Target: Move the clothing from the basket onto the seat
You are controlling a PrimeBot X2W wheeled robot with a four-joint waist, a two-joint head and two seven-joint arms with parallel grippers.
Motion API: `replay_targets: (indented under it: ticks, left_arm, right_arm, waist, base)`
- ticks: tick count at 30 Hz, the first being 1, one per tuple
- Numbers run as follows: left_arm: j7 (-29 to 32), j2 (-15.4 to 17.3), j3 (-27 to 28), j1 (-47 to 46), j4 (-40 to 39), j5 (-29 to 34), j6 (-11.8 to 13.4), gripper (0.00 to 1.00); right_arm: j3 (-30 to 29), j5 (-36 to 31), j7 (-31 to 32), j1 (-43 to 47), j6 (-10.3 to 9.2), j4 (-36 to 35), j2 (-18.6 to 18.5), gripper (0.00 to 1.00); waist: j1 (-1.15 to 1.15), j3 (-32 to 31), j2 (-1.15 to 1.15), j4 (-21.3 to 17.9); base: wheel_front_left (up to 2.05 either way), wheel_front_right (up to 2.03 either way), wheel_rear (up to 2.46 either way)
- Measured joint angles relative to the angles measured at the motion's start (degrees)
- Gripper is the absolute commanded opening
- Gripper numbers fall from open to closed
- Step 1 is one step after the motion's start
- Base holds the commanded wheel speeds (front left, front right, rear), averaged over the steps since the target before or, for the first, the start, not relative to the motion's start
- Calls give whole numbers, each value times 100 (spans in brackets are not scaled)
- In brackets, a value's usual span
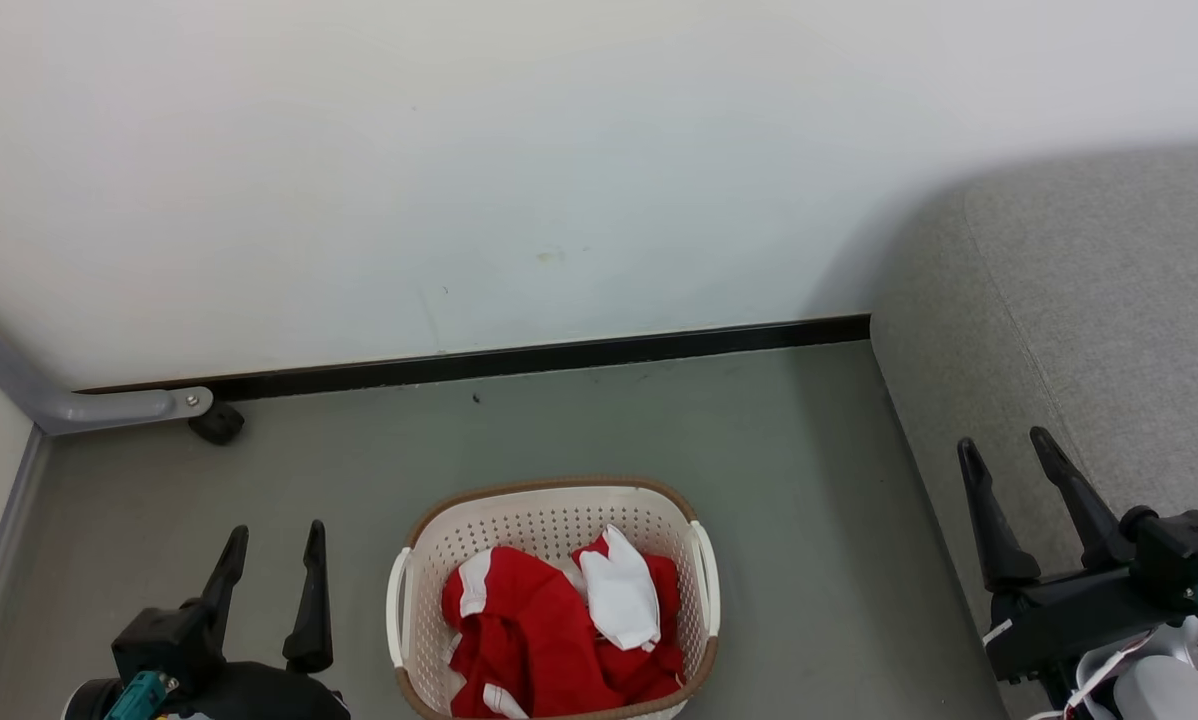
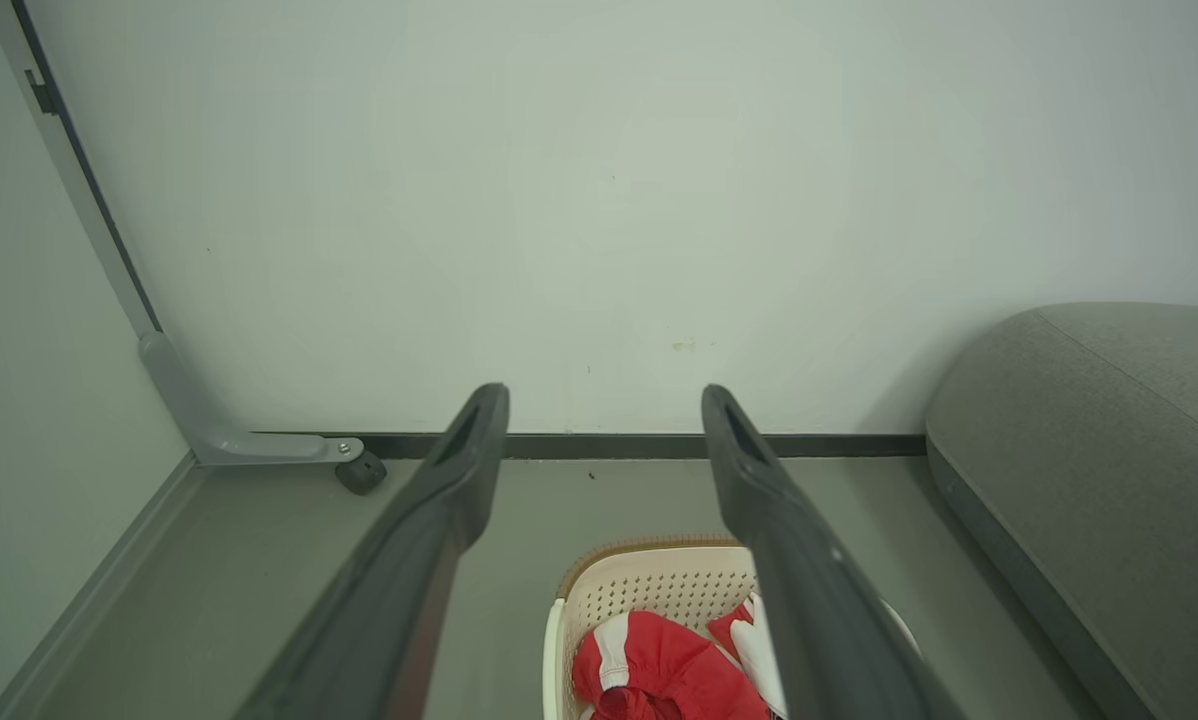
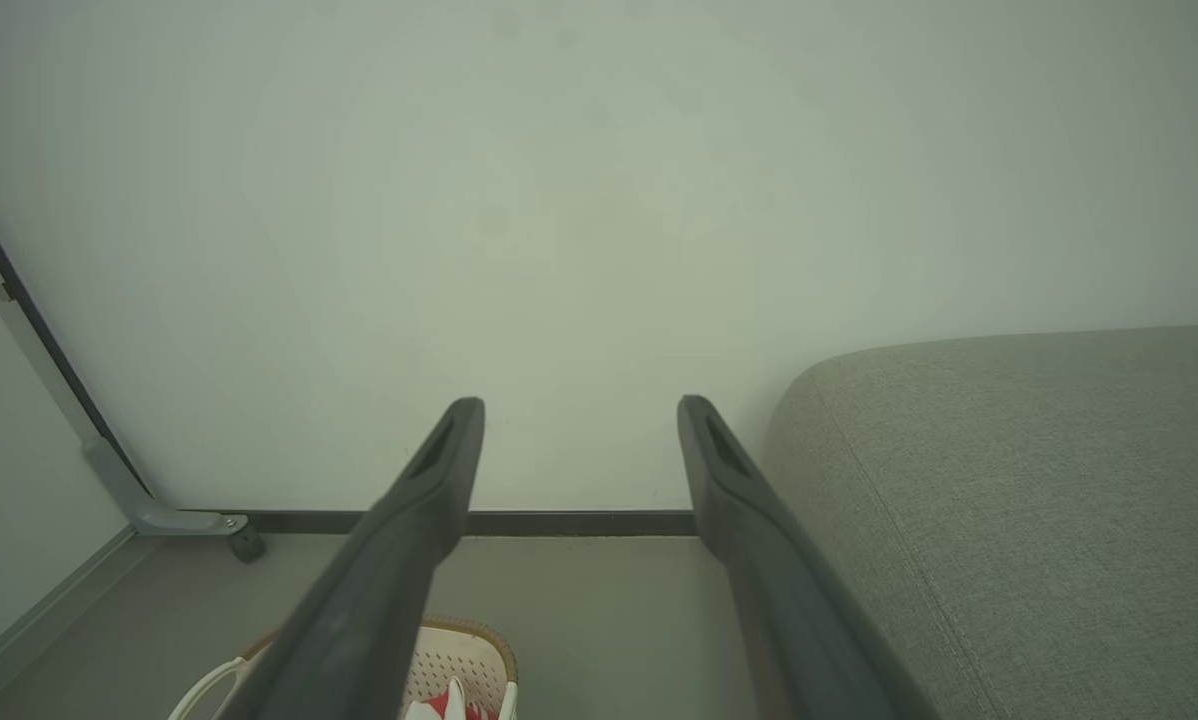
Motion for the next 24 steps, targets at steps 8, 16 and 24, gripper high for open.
replay_targets:
  ticks: [8,16,24]
  left_arm:
    - [0,-37,99,0,10,-1,-4,100]
    - [0,-100,159,0,40,-1,-52,100]
    - [0,-148,231,0,26,-1,-58,100]
  right_arm:
    - [-66,0,0,0,37,5,49,100]
    - [-136,0,0,1,59,5,110,100]
    - [-200,-7,-1,3,152,-18,143,100]
  waist:
    - [0,4,0,3]
    - [0,14,0,2]
    - [0,88,0,-1]
  base:
    - [0,0,0]
    - [0,0,0]
    - [0,0,0]
